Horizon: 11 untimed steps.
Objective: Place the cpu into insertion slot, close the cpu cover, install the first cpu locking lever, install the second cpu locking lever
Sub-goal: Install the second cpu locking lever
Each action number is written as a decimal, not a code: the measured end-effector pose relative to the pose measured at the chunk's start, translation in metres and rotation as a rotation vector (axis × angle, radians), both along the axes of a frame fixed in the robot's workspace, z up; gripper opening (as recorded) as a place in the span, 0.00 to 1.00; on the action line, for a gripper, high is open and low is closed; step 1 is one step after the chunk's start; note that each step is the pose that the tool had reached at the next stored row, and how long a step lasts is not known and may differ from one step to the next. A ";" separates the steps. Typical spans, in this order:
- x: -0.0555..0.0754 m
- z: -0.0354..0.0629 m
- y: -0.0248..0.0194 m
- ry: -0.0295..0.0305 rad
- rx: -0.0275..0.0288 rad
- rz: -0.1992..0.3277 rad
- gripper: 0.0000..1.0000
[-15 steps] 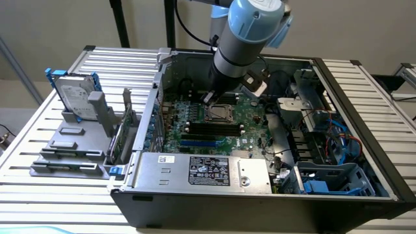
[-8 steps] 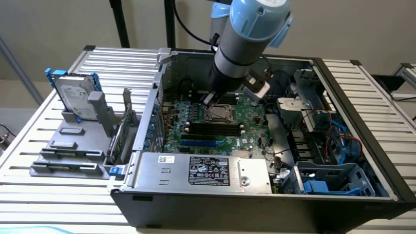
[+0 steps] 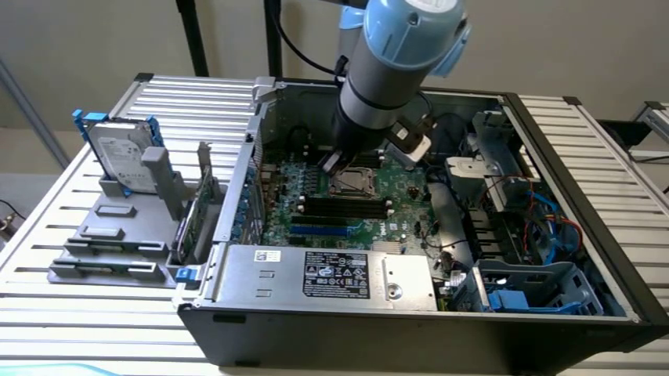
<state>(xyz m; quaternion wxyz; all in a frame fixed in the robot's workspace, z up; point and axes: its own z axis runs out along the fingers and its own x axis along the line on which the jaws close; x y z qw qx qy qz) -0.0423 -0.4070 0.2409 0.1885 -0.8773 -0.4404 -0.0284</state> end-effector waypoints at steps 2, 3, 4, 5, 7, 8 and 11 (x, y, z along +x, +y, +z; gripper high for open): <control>-0.002 0.0003 -0.0024 0.0001 -0.0012 0.000 0.11; -0.002 0.0005 -0.0037 0.0001 -0.0018 0.000 0.11; -0.003 0.0009 -0.0052 0.0001 -0.0022 0.000 0.11; -0.003 0.0014 -0.0069 0.0001 -0.0023 0.000 0.11; -0.004 0.0025 -0.0105 0.0000 -0.0026 0.000 0.11; -0.004 0.0030 -0.0125 0.0000 -0.0026 0.000 0.11; -0.004 0.0035 -0.0191 0.0001 -0.0026 0.000 0.11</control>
